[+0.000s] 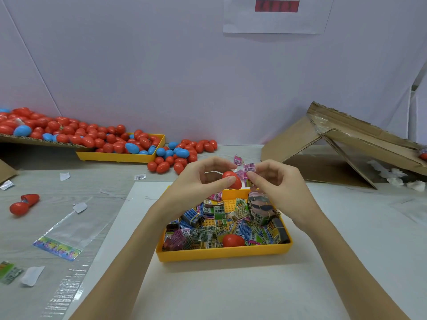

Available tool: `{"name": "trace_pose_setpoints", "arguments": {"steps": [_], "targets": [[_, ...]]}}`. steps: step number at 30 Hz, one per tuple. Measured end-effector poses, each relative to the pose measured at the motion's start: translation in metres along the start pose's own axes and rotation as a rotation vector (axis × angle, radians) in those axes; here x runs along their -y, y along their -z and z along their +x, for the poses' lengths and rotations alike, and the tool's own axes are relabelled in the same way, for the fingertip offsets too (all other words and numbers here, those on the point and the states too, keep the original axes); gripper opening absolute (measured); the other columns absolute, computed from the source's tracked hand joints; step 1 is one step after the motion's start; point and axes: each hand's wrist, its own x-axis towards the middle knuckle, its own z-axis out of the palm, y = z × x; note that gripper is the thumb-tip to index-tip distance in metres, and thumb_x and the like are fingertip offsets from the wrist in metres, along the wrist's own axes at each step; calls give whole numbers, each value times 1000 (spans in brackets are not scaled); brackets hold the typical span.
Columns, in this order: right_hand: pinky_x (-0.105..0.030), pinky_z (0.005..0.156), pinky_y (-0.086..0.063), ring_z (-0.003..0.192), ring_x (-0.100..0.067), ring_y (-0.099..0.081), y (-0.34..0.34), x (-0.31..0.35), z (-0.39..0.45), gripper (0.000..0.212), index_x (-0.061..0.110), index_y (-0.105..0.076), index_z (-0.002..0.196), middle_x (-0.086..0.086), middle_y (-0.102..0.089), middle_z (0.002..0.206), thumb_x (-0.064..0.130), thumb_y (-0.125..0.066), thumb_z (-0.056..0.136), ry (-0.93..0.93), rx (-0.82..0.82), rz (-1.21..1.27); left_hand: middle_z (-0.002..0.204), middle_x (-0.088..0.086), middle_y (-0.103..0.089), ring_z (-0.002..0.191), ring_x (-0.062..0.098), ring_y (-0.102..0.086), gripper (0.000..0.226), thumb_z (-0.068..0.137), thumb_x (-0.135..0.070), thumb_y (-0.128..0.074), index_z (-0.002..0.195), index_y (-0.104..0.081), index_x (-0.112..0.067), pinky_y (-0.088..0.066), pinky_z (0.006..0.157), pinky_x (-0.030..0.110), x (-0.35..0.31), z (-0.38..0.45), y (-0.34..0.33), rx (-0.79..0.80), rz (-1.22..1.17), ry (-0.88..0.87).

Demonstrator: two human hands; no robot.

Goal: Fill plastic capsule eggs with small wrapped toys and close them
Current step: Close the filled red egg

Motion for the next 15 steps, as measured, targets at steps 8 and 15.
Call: {"name": "trace_pose_setpoints", "arguments": {"steps": [8, 15], "targets": [[-43, 87, -60, 96, -24, -74, 3, 2, -1, 28, 13, -77, 113, -11, -78, 104, 26, -74, 88, -240, 85, 337, 114, 0, -77, 108, 17, -73, 26, 93, -24, -75, 119, -74, -19, -56, 93, 23, -2, 0, -1, -23, -44, -16], [-37, 78, -57, 79, -20, -62, 1, 4, -2, 39, 6, -76, 113, -10, -68, 84, 31, -76, 83, -293, 102, 402, 111, 0, -78, 106, 16, -74, 26, 97, -22, -71, 122, -73, -17, -57, 94, 26, -4, 0, -3, -33, -11, -14]]}}
